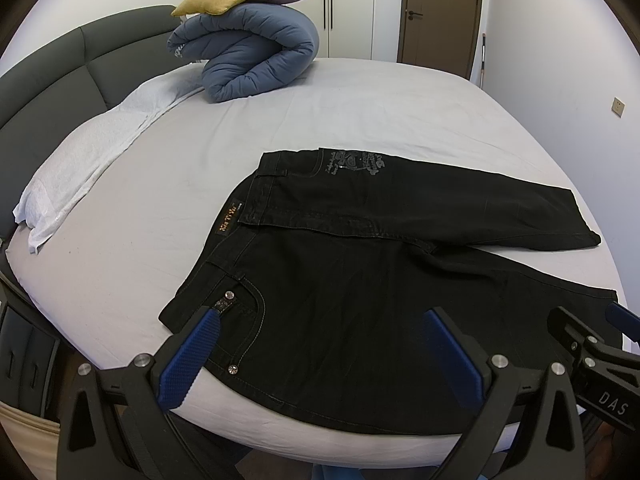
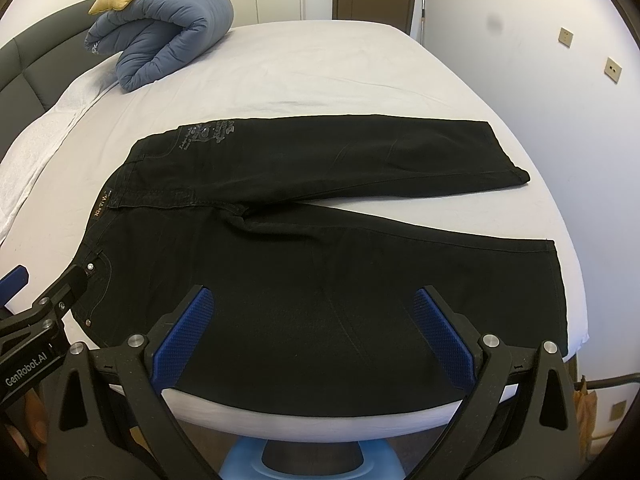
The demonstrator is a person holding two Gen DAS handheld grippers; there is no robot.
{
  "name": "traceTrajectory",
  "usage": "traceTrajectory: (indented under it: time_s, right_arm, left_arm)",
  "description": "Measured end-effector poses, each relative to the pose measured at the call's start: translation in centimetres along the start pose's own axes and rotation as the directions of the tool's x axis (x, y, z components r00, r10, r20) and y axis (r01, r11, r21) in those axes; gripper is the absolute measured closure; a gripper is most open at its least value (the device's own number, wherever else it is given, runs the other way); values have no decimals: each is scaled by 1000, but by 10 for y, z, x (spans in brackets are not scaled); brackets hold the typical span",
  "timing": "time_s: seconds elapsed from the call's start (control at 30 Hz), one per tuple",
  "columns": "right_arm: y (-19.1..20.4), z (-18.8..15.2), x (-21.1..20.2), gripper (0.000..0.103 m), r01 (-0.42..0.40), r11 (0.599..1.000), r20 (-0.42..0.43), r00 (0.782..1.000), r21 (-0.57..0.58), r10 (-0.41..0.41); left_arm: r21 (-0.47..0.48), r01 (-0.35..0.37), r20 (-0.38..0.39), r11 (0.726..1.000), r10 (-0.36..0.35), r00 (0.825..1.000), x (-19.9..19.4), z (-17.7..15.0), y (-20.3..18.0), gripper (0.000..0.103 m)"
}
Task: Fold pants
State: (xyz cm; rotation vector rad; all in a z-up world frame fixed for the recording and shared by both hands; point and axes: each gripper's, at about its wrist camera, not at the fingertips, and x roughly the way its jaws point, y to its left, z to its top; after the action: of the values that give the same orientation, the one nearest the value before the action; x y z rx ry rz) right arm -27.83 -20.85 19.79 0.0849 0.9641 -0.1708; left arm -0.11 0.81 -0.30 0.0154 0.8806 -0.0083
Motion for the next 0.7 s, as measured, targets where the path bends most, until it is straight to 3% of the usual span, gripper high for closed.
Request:
traceTrajectory:
  time_s: [0.47,0.6,0.7]
  right_arm:
    - [-1,2,2,1,-16,1000,2,1000,-5,16]
    - [-5,16,5,1,-92,995,26,995,-42,93]
    - [-12,42,11,1,-190,977,51,979,-97,196]
  left_arm:
    - [12,23,-12,1000,-23,1000,6,-3,-2,0]
    - [-12,88,6,996,-87,996,15,12,3,0]
    - [-25,151,43,988,-150,988,26,33,12,0]
